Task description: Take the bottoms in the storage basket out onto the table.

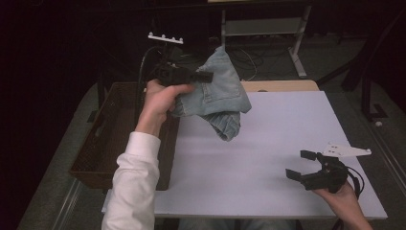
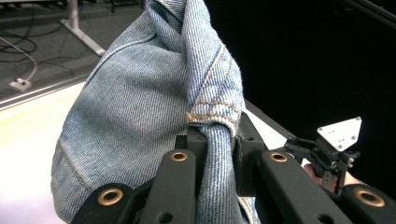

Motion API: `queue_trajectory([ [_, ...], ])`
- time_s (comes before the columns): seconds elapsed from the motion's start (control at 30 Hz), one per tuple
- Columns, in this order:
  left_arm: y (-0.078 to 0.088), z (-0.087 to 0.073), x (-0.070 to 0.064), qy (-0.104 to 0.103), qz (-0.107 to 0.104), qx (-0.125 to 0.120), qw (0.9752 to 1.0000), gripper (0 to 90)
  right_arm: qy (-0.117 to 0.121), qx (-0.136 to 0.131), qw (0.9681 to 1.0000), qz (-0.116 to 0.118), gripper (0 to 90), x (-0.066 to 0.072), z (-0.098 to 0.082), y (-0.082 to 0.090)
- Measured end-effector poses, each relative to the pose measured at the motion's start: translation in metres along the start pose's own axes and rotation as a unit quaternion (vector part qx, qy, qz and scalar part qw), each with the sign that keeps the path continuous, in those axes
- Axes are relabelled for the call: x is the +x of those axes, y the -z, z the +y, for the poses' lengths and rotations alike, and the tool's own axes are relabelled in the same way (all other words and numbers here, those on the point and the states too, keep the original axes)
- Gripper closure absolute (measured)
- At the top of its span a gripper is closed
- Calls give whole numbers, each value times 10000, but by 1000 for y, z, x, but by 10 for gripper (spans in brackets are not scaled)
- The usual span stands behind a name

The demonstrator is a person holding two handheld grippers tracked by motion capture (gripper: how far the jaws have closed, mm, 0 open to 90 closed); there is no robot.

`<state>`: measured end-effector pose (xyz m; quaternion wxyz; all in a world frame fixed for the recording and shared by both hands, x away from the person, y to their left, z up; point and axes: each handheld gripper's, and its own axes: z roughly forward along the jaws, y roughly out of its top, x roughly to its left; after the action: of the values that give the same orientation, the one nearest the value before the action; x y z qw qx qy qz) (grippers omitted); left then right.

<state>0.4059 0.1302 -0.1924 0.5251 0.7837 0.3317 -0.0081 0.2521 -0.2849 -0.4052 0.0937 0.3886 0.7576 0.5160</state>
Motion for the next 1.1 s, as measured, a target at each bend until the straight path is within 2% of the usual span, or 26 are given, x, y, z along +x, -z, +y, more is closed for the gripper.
queue_trajectory([
  [0.53, -39, -13, 2, 116, -353, 143, 9992, 799, -3, 0, 10000, 10, 0, 0, 0, 0],
  [1.1, -86, -33, 2, 292, -750, 356, 9961, 799, -7, 1, 10000, 17, 0, 0, 0, 1],
])
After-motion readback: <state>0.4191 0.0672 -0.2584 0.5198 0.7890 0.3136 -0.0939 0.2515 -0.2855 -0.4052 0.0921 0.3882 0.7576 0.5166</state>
